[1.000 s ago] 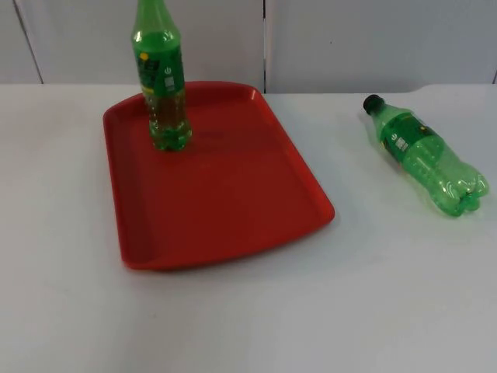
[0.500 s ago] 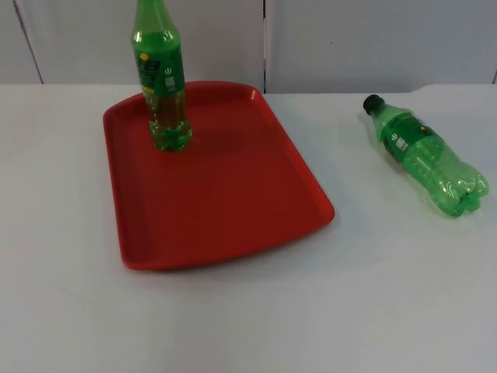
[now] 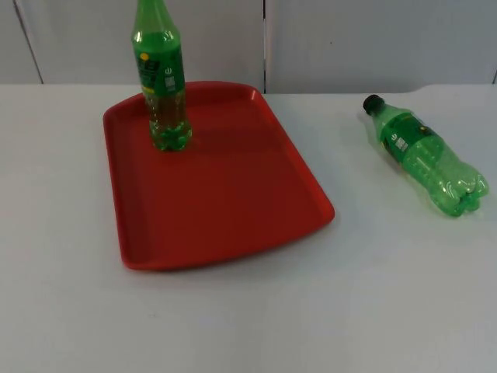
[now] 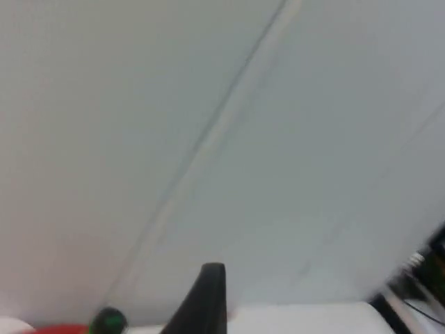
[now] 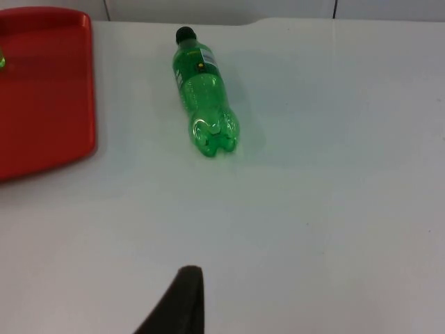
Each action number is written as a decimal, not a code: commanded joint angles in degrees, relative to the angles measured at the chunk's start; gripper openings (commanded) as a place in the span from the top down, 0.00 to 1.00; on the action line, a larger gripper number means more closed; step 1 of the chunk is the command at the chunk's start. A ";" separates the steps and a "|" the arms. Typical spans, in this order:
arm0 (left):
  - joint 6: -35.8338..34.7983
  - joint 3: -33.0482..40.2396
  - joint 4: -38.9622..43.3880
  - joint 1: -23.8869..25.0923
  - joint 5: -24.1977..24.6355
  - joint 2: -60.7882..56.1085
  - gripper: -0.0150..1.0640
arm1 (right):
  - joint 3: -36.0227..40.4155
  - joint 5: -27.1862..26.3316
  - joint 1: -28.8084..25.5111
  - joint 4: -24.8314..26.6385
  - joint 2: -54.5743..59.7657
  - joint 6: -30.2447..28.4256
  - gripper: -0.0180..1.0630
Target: Place the bottle upright on the tray.
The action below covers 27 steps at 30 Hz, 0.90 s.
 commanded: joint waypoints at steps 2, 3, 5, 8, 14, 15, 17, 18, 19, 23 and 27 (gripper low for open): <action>3.55 2.34 0.12 -0.17 10.32 -2.72 0.14 | 0.08 -0.21 -0.38 0.07 -0.25 0.13 0.01; 5.46 3.43 0.12 -0.17 16.73 -3.92 0.14 | 0.08 -0.21 -0.38 0.07 -0.25 0.13 0.01; 6.79 4.20 0.12 -0.17 22.36 -5.09 0.14 | 0.08 -0.21 -0.38 0.07 -0.25 0.13 0.01; 12.12 6.77 0.12 -0.17 38.08 -8.55 0.14 | 0.08 -0.21 -0.38 0.07 -0.25 0.13 0.01; 23.59 13.83 0.12 -0.17 43.00 -14.85 0.14 | 0.08 -0.21 -0.38 0.07 -0.25 0.13 0.01; 26.39 15.57 0.12 -0.17 44.71 -15.56 0.14 | 0.08 -0.21 -0.38 0.07 -0.25 0.13 0.01; 28.97 17.57 0.12 -0.17 47.04 -16.16 0.14 | 0.08 -0.21 -0.38 0.07 -0.25 0.13 0.01; 31.80 19.37 0.12 -0.17 50.50 -16.59 0.14 | 0.08 -0.21 -0.38 0.07 -0.25 0.13 0.01; 33.67 21.61 0.12 -0.41 54.82 -17.13 0.14 | 0.08 -0.21 -0.38 0.07 -0.25 0.13 0.01; 37.73 25.73 -7.30 -3.35 71.30 -18.23 0.14 | 0.08 -0.21 -0.38 0.07 -0.25 0.13 0.01; 51.67 25.84 -20.34 -7.11 75.04 -18.85 0.14 | 0.08 -0.21 -0.38 0.07 -0.25 0.13 0.01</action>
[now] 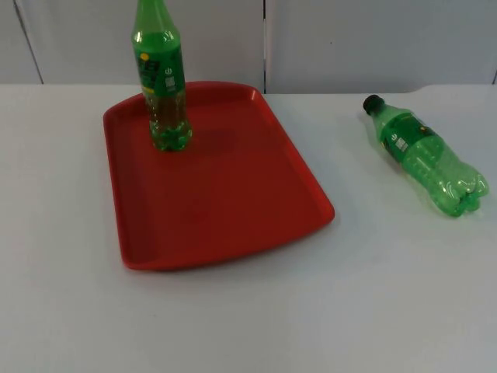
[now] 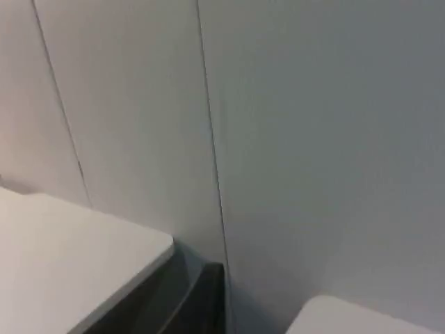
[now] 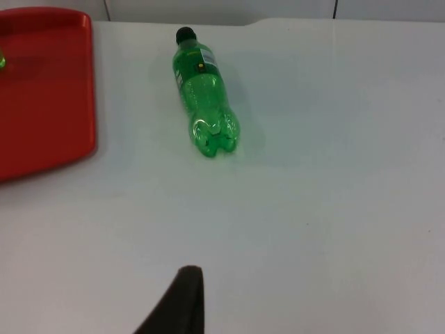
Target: Place the bottle upright on the tray.
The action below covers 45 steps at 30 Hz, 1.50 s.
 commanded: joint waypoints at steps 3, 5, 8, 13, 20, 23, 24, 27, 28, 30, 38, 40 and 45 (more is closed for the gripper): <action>17.48 0.12 -20.70 -5.20 2.73 -1.39 0.14 | 0.08 -0.21 -0.38 0.07 -0.25 0.13 0.01; 31.53 0.12 -34.90 -7.84 4.92 -1.42 0.14 | 0.08 -0.21 -0.38 0.07 -0.25 0.13 0.01; 40.23 0.12 -41.76 -10.37 5.45 -1.42 0.14 | 0.08 -0.21 -0.38 0.07 -0.25 0.13 0.01; 41.07 0.12 -42.19 -14.67 6.27 -3.26 0.14 | 0.08 -0.21 -0.38 0.07 -0.25 0.13 0.01; 41.07 2.56 -42.45 -16.21 6.40 -9.56 0.14 | 0.08 -0.21 -0.38 0.07 -0.25 0.13 0.01; 42.25 3.45 -45.45 -16.21 6.40 -13.72 0.14 | 0.08 -0.21 -0.38 0.07 -0.25 0.13 0.01; 42.25 3.45 -45.45 -16.21 6.40 -13.72 0.14 | 0.08 -0.21 -0.38 0.07 -0.25 0.13 0.01; 48.88 3.45 -53.30 -16.21 7.77 -17.91 0.14 | 0.08 -0.21 -0.38 0.07 -0.25 0.13 0.01; 51.41 3.45 -55.55 -16.21 8.66 -19.23 0.14 | 0.08 -0.21 -0.38 0.07 -0.25 0.13 0.01; 56.78 3.45 -60.06 -16.21 11.59 -21.17 0.14 | 0.08 -0.21 -0.38 0.07 -0.25 0.13 0.01; 67.07 3.45 -71.13 -16.21 21.03 -25.86 0.14 | 0.08 -0.21 -0.38 0.07 -0.25 0.13 0.01; 72.10 3.45 -76.39 -16.21 23.08 -27.44 0.14 | 0.08 -0.21 -0.38 0.07 -0.25 0.13 0.01; 78.37 3.45 -82.60 -16.21 26.54 -30.52 0.14 | 0.08 -0.21 -0.38 0.07 -0.25 0.13 0.01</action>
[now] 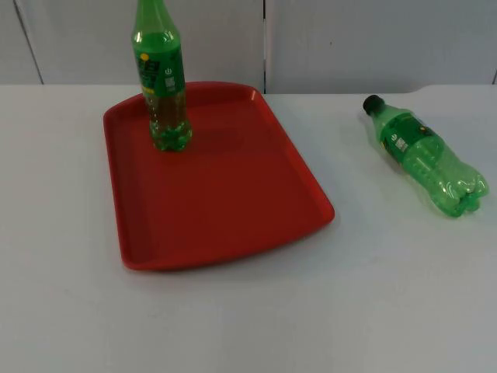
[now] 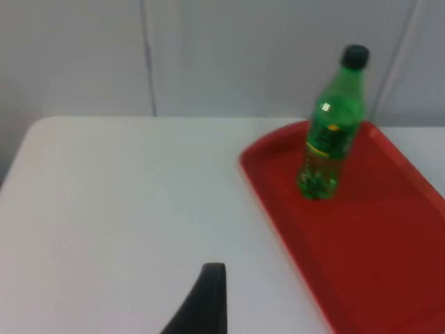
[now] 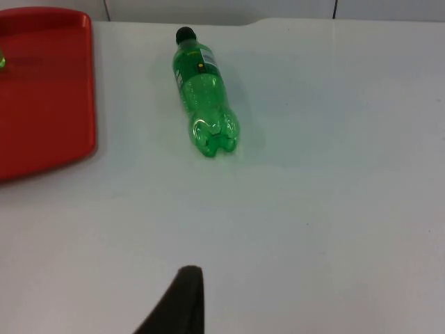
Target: Place the bottle upright on the tray.
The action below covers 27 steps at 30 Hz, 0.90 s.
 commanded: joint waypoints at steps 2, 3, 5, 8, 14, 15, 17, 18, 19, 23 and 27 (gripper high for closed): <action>2.07 0.21 -1.58 -0.29 2.36 -1.73 0.14 | 0.08 -0.21 -0.38 0.07 -0.25 0.13 0.01; 2.07 0.21 -1.48 -0.29 3.54 -2.20 0.14 | 0.08 -0.21 -0.38 0.07 -0.25 0.13 0.01; 2.07 0.21 -1.48 -0.29 4.57 -2.44 0.14 | 0.08 -0.21 -0.38 0.07 -0.25 0.13 0.01; 2.07 0.43 -1.48 -0.29 7.84 -2.82 0.14 | 0.08 -0.21 -0.38 0.07 -0.25 0.13 0.01; 1.96 3.92 -1.90 -0.29 11.38 -2.82 0.14 | 0.08 -0.21 -0.38 0.07 -0.25 0.13 0.01; 1.96 4.82 -1.90 -0.29 12.98 -2.82 0.14 | 0.08 -0.21 -0.38 -0.74 -0.25 0.13 0.01; 1.96 5.78 -2.24 -0.29 13.89 -2.82 0.14 | 0.08 -0.33 -0.38 -2.07 -0.25 0.13 0.01; 1.96 6.81 -2.86 -0.29 13.93 -3.21 0.14 | 0.08 -0.33 -0.27 -3.41 -0.25 0.13 0.01; 1.96 8.42 -3.70 -0.29 13.22 -3.83 0.14 | 0.08 -0.33 -0.27 -3.97 -0.25 0.13 0.01; 2.33 13.66 -5.20 -0.29 9.94 -8.30 0.14 | 0.08 -0.33 -0.27 -3.01 -0.25 0.13 0.01; 2.33 17.53 -5.72 -0.29 8.28 -15.96 0.14 | 0.08 -0.33 -0.27 -3.01 -0.25 0.13 0.01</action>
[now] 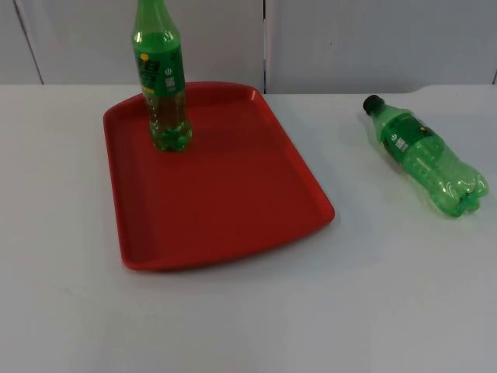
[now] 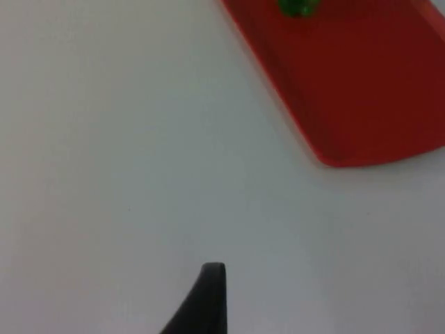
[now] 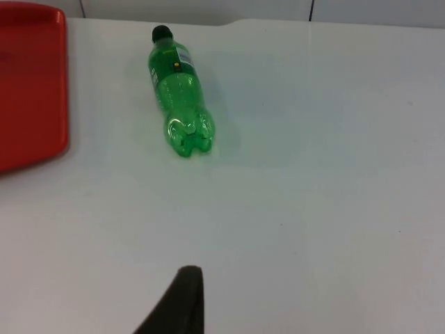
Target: Place the bottle upright on the tray.
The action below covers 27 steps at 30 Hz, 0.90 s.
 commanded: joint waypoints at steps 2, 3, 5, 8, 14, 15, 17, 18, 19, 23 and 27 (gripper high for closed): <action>0.21 1.08 -0.69 -0.29 -1.58 -4.72 0.14 | 0.08 -0.33 -0.27 0.06 -0.25 0.05 0.01; 0.34 1.23 -0.56 -0.29 -1.58 -7.91 0.14 | 0.08 -0.33 -0.27 0.06 -0.25 0.05 0.01; 0.81 1.23 -0.56 -0.29 -1.06 -11.53 0.14 | 0.08 -0.33 -0.27 0.06 -0.25 0.05 0.01; 1.02 1.23 -0.56 -0.29 -0.92 -15.43 0.14 | 0.08 -0.33 -0.27 0.06 -0.25 0.05 0.01; 2.47 2.13 -0.18 -0.29 -0.13 -16.27 0.14 | 0.08 -0.33 -0.27 0.06 -0.25 0.05 0.01; 2.58 2.13 -0.18 -0.29 -0.13 -16.27 0.14 | 0.08 -0.33 -0.27 0.03 -0.25 -0.07 0.01; 2.58 2.13 -0.18 -0.29 -0.13 -16.27 0.14 | 0.08 -0.33 -0.27 0.03 -0.25 -0.07 0.01; 2.58 2.13 -0.18 -0.29 -0.13 -16.27 0.14 | 0.08 -0.33 -0.27 0.03 -0.25 -0.07 0.01; 2.58 2.13 -0.18 -0.29 -0.13 -16.27 0.14 | 0.08 -0.33 -0.27 0.03 -0.25 -0.07 0.01; 2.58 2.13 -0.18 -0.29 -0.13 -16.27 0.14 | 0.08 -0.33 -0.27 0.03 -0.25 -0.17 0.01; 3.01 2.13 -0.50 -0.29 -0.13 -16.27 0.14 | 0.08 -0.33 -0.27 0.03 -0.25 -0.17 0.01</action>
